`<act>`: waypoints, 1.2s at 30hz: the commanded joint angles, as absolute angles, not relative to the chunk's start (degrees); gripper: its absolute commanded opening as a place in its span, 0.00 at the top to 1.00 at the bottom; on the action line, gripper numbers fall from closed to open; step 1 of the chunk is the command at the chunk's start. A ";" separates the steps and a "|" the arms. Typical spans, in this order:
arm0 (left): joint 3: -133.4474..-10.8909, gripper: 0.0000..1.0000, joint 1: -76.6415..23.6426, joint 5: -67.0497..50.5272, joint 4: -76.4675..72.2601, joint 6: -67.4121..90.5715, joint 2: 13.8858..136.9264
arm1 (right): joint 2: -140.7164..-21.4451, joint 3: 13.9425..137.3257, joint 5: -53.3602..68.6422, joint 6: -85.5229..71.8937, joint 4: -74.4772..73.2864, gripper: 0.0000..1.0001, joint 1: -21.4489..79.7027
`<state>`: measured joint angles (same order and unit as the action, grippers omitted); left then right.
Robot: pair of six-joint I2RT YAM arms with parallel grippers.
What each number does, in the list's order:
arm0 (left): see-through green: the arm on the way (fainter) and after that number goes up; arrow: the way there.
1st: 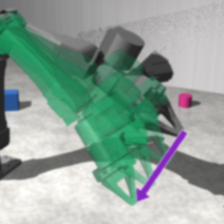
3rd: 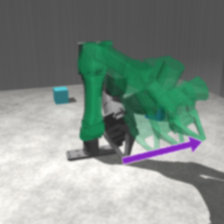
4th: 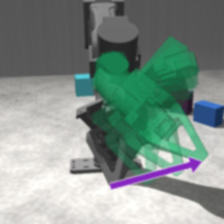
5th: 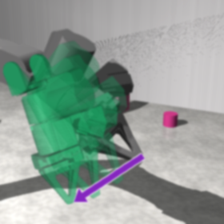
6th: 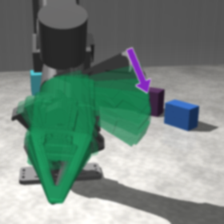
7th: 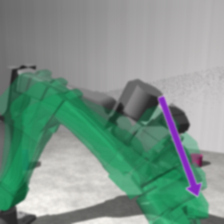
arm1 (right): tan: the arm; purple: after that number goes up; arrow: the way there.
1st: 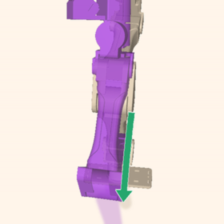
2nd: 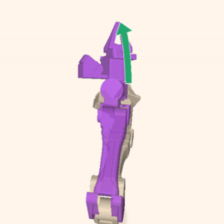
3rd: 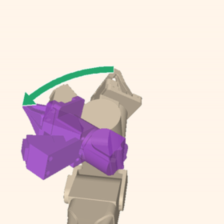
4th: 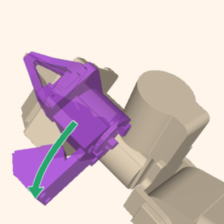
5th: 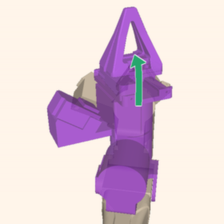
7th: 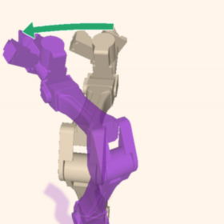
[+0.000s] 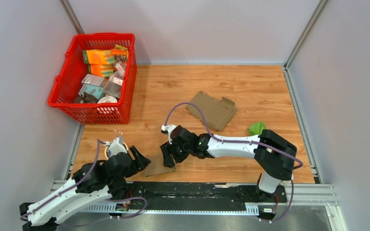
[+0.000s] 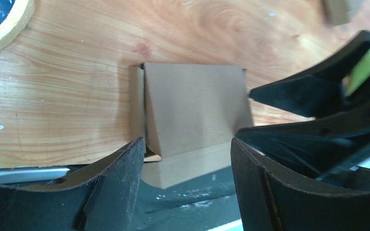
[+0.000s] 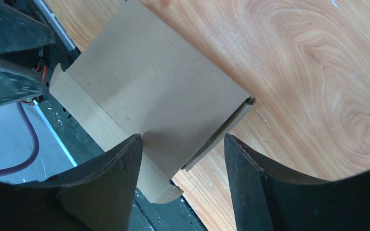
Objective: Fold the paper box
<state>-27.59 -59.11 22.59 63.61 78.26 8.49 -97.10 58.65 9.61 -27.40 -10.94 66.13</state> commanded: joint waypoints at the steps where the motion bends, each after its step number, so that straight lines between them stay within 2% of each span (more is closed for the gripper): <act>1: -25.31 0.26 -59.24 22.24 57.74 77.95 14.84 | -97.65 55.47 12.82 -29.79 -5.64 0.38 63.90; 7: -24.09 0.26 -59.24 23.82 57.14 78.57 17.41 | -98.08 51.77 16.52 -31.55 -0.44 0.50 62.84; 9: -21.02 0.24 -59.24 22.51 53.89 79.19 14.95 | -99.05 50.81 18.18 -32.34 2.62 0.53 62.32; 13: -16.62 0.22 -59.24 21.01 53.52 83.13 10.38 | -98.88 47.38 19.42 -35.76 6.15 0.67 60.56; 22: -12.66 0.20 -59.24 19.16 52.65 82.79 1.67 | -99.23 41.14 25.57 -39.02 15.64 0.82 56.69; 36: -17.48 0.21 -59.24 20.91 58.61 84.46 5.89 | -99.49 36.39 29.27 -41.40 22.32 0.85 52.73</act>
